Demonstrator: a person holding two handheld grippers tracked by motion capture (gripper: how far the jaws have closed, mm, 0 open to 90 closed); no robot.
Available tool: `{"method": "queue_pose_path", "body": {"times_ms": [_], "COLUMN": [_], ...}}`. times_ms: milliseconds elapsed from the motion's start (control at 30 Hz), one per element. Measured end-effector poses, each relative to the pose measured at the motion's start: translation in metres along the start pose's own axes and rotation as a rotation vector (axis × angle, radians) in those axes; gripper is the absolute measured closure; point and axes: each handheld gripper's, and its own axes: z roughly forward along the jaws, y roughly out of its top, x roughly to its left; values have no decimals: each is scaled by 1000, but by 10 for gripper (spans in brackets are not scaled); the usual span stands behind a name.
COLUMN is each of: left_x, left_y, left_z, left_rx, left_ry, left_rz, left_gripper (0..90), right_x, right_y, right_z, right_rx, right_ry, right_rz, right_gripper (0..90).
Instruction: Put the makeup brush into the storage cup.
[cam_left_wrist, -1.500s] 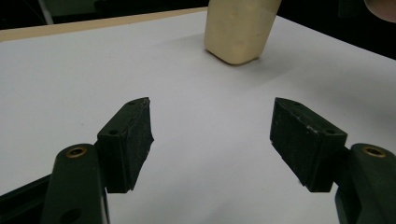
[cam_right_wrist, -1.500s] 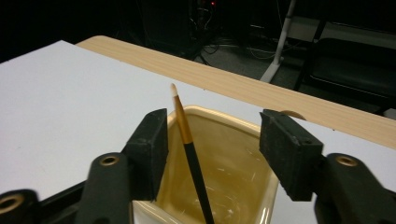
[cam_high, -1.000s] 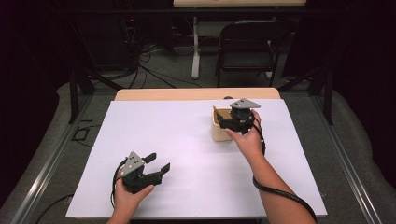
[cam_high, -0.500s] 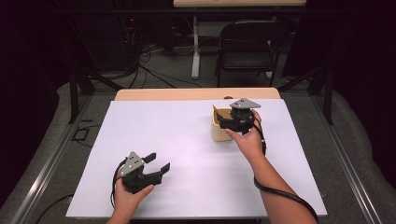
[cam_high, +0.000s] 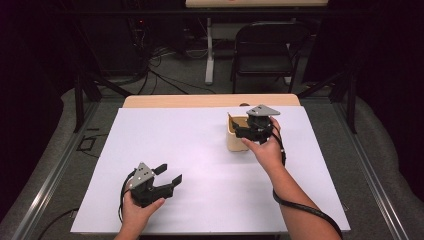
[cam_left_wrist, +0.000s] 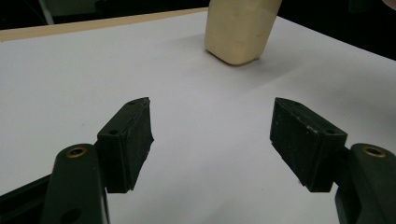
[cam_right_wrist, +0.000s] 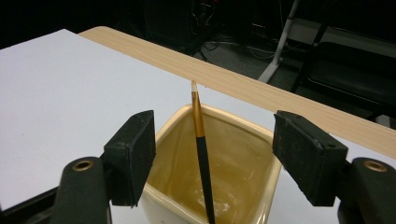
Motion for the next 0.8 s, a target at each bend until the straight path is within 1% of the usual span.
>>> {"method": "queue_pose_path", "body": {"times_ms": [200,500,633,800], "left_x": [0,0,0,0], "left_y": [0,0,0,0], "left_z": [0,0,0,1], "left_rx": [0,1,1,3], "left_ry": [-4,-4,-4,-3], "left_rz": [0,0,0,1], "left_gripper": [295,295,294,295], "right_x": [0,1,0,0], "right_y": [2,5,4,3], "right_z": [-4,-11,-14,-19], "right_rx": [-7,-15,-17,-22], "right_ry": [6,15,23,30], "right_rz": [1,-17,-1,5], "right_gripper": [299,300,300,300]}}
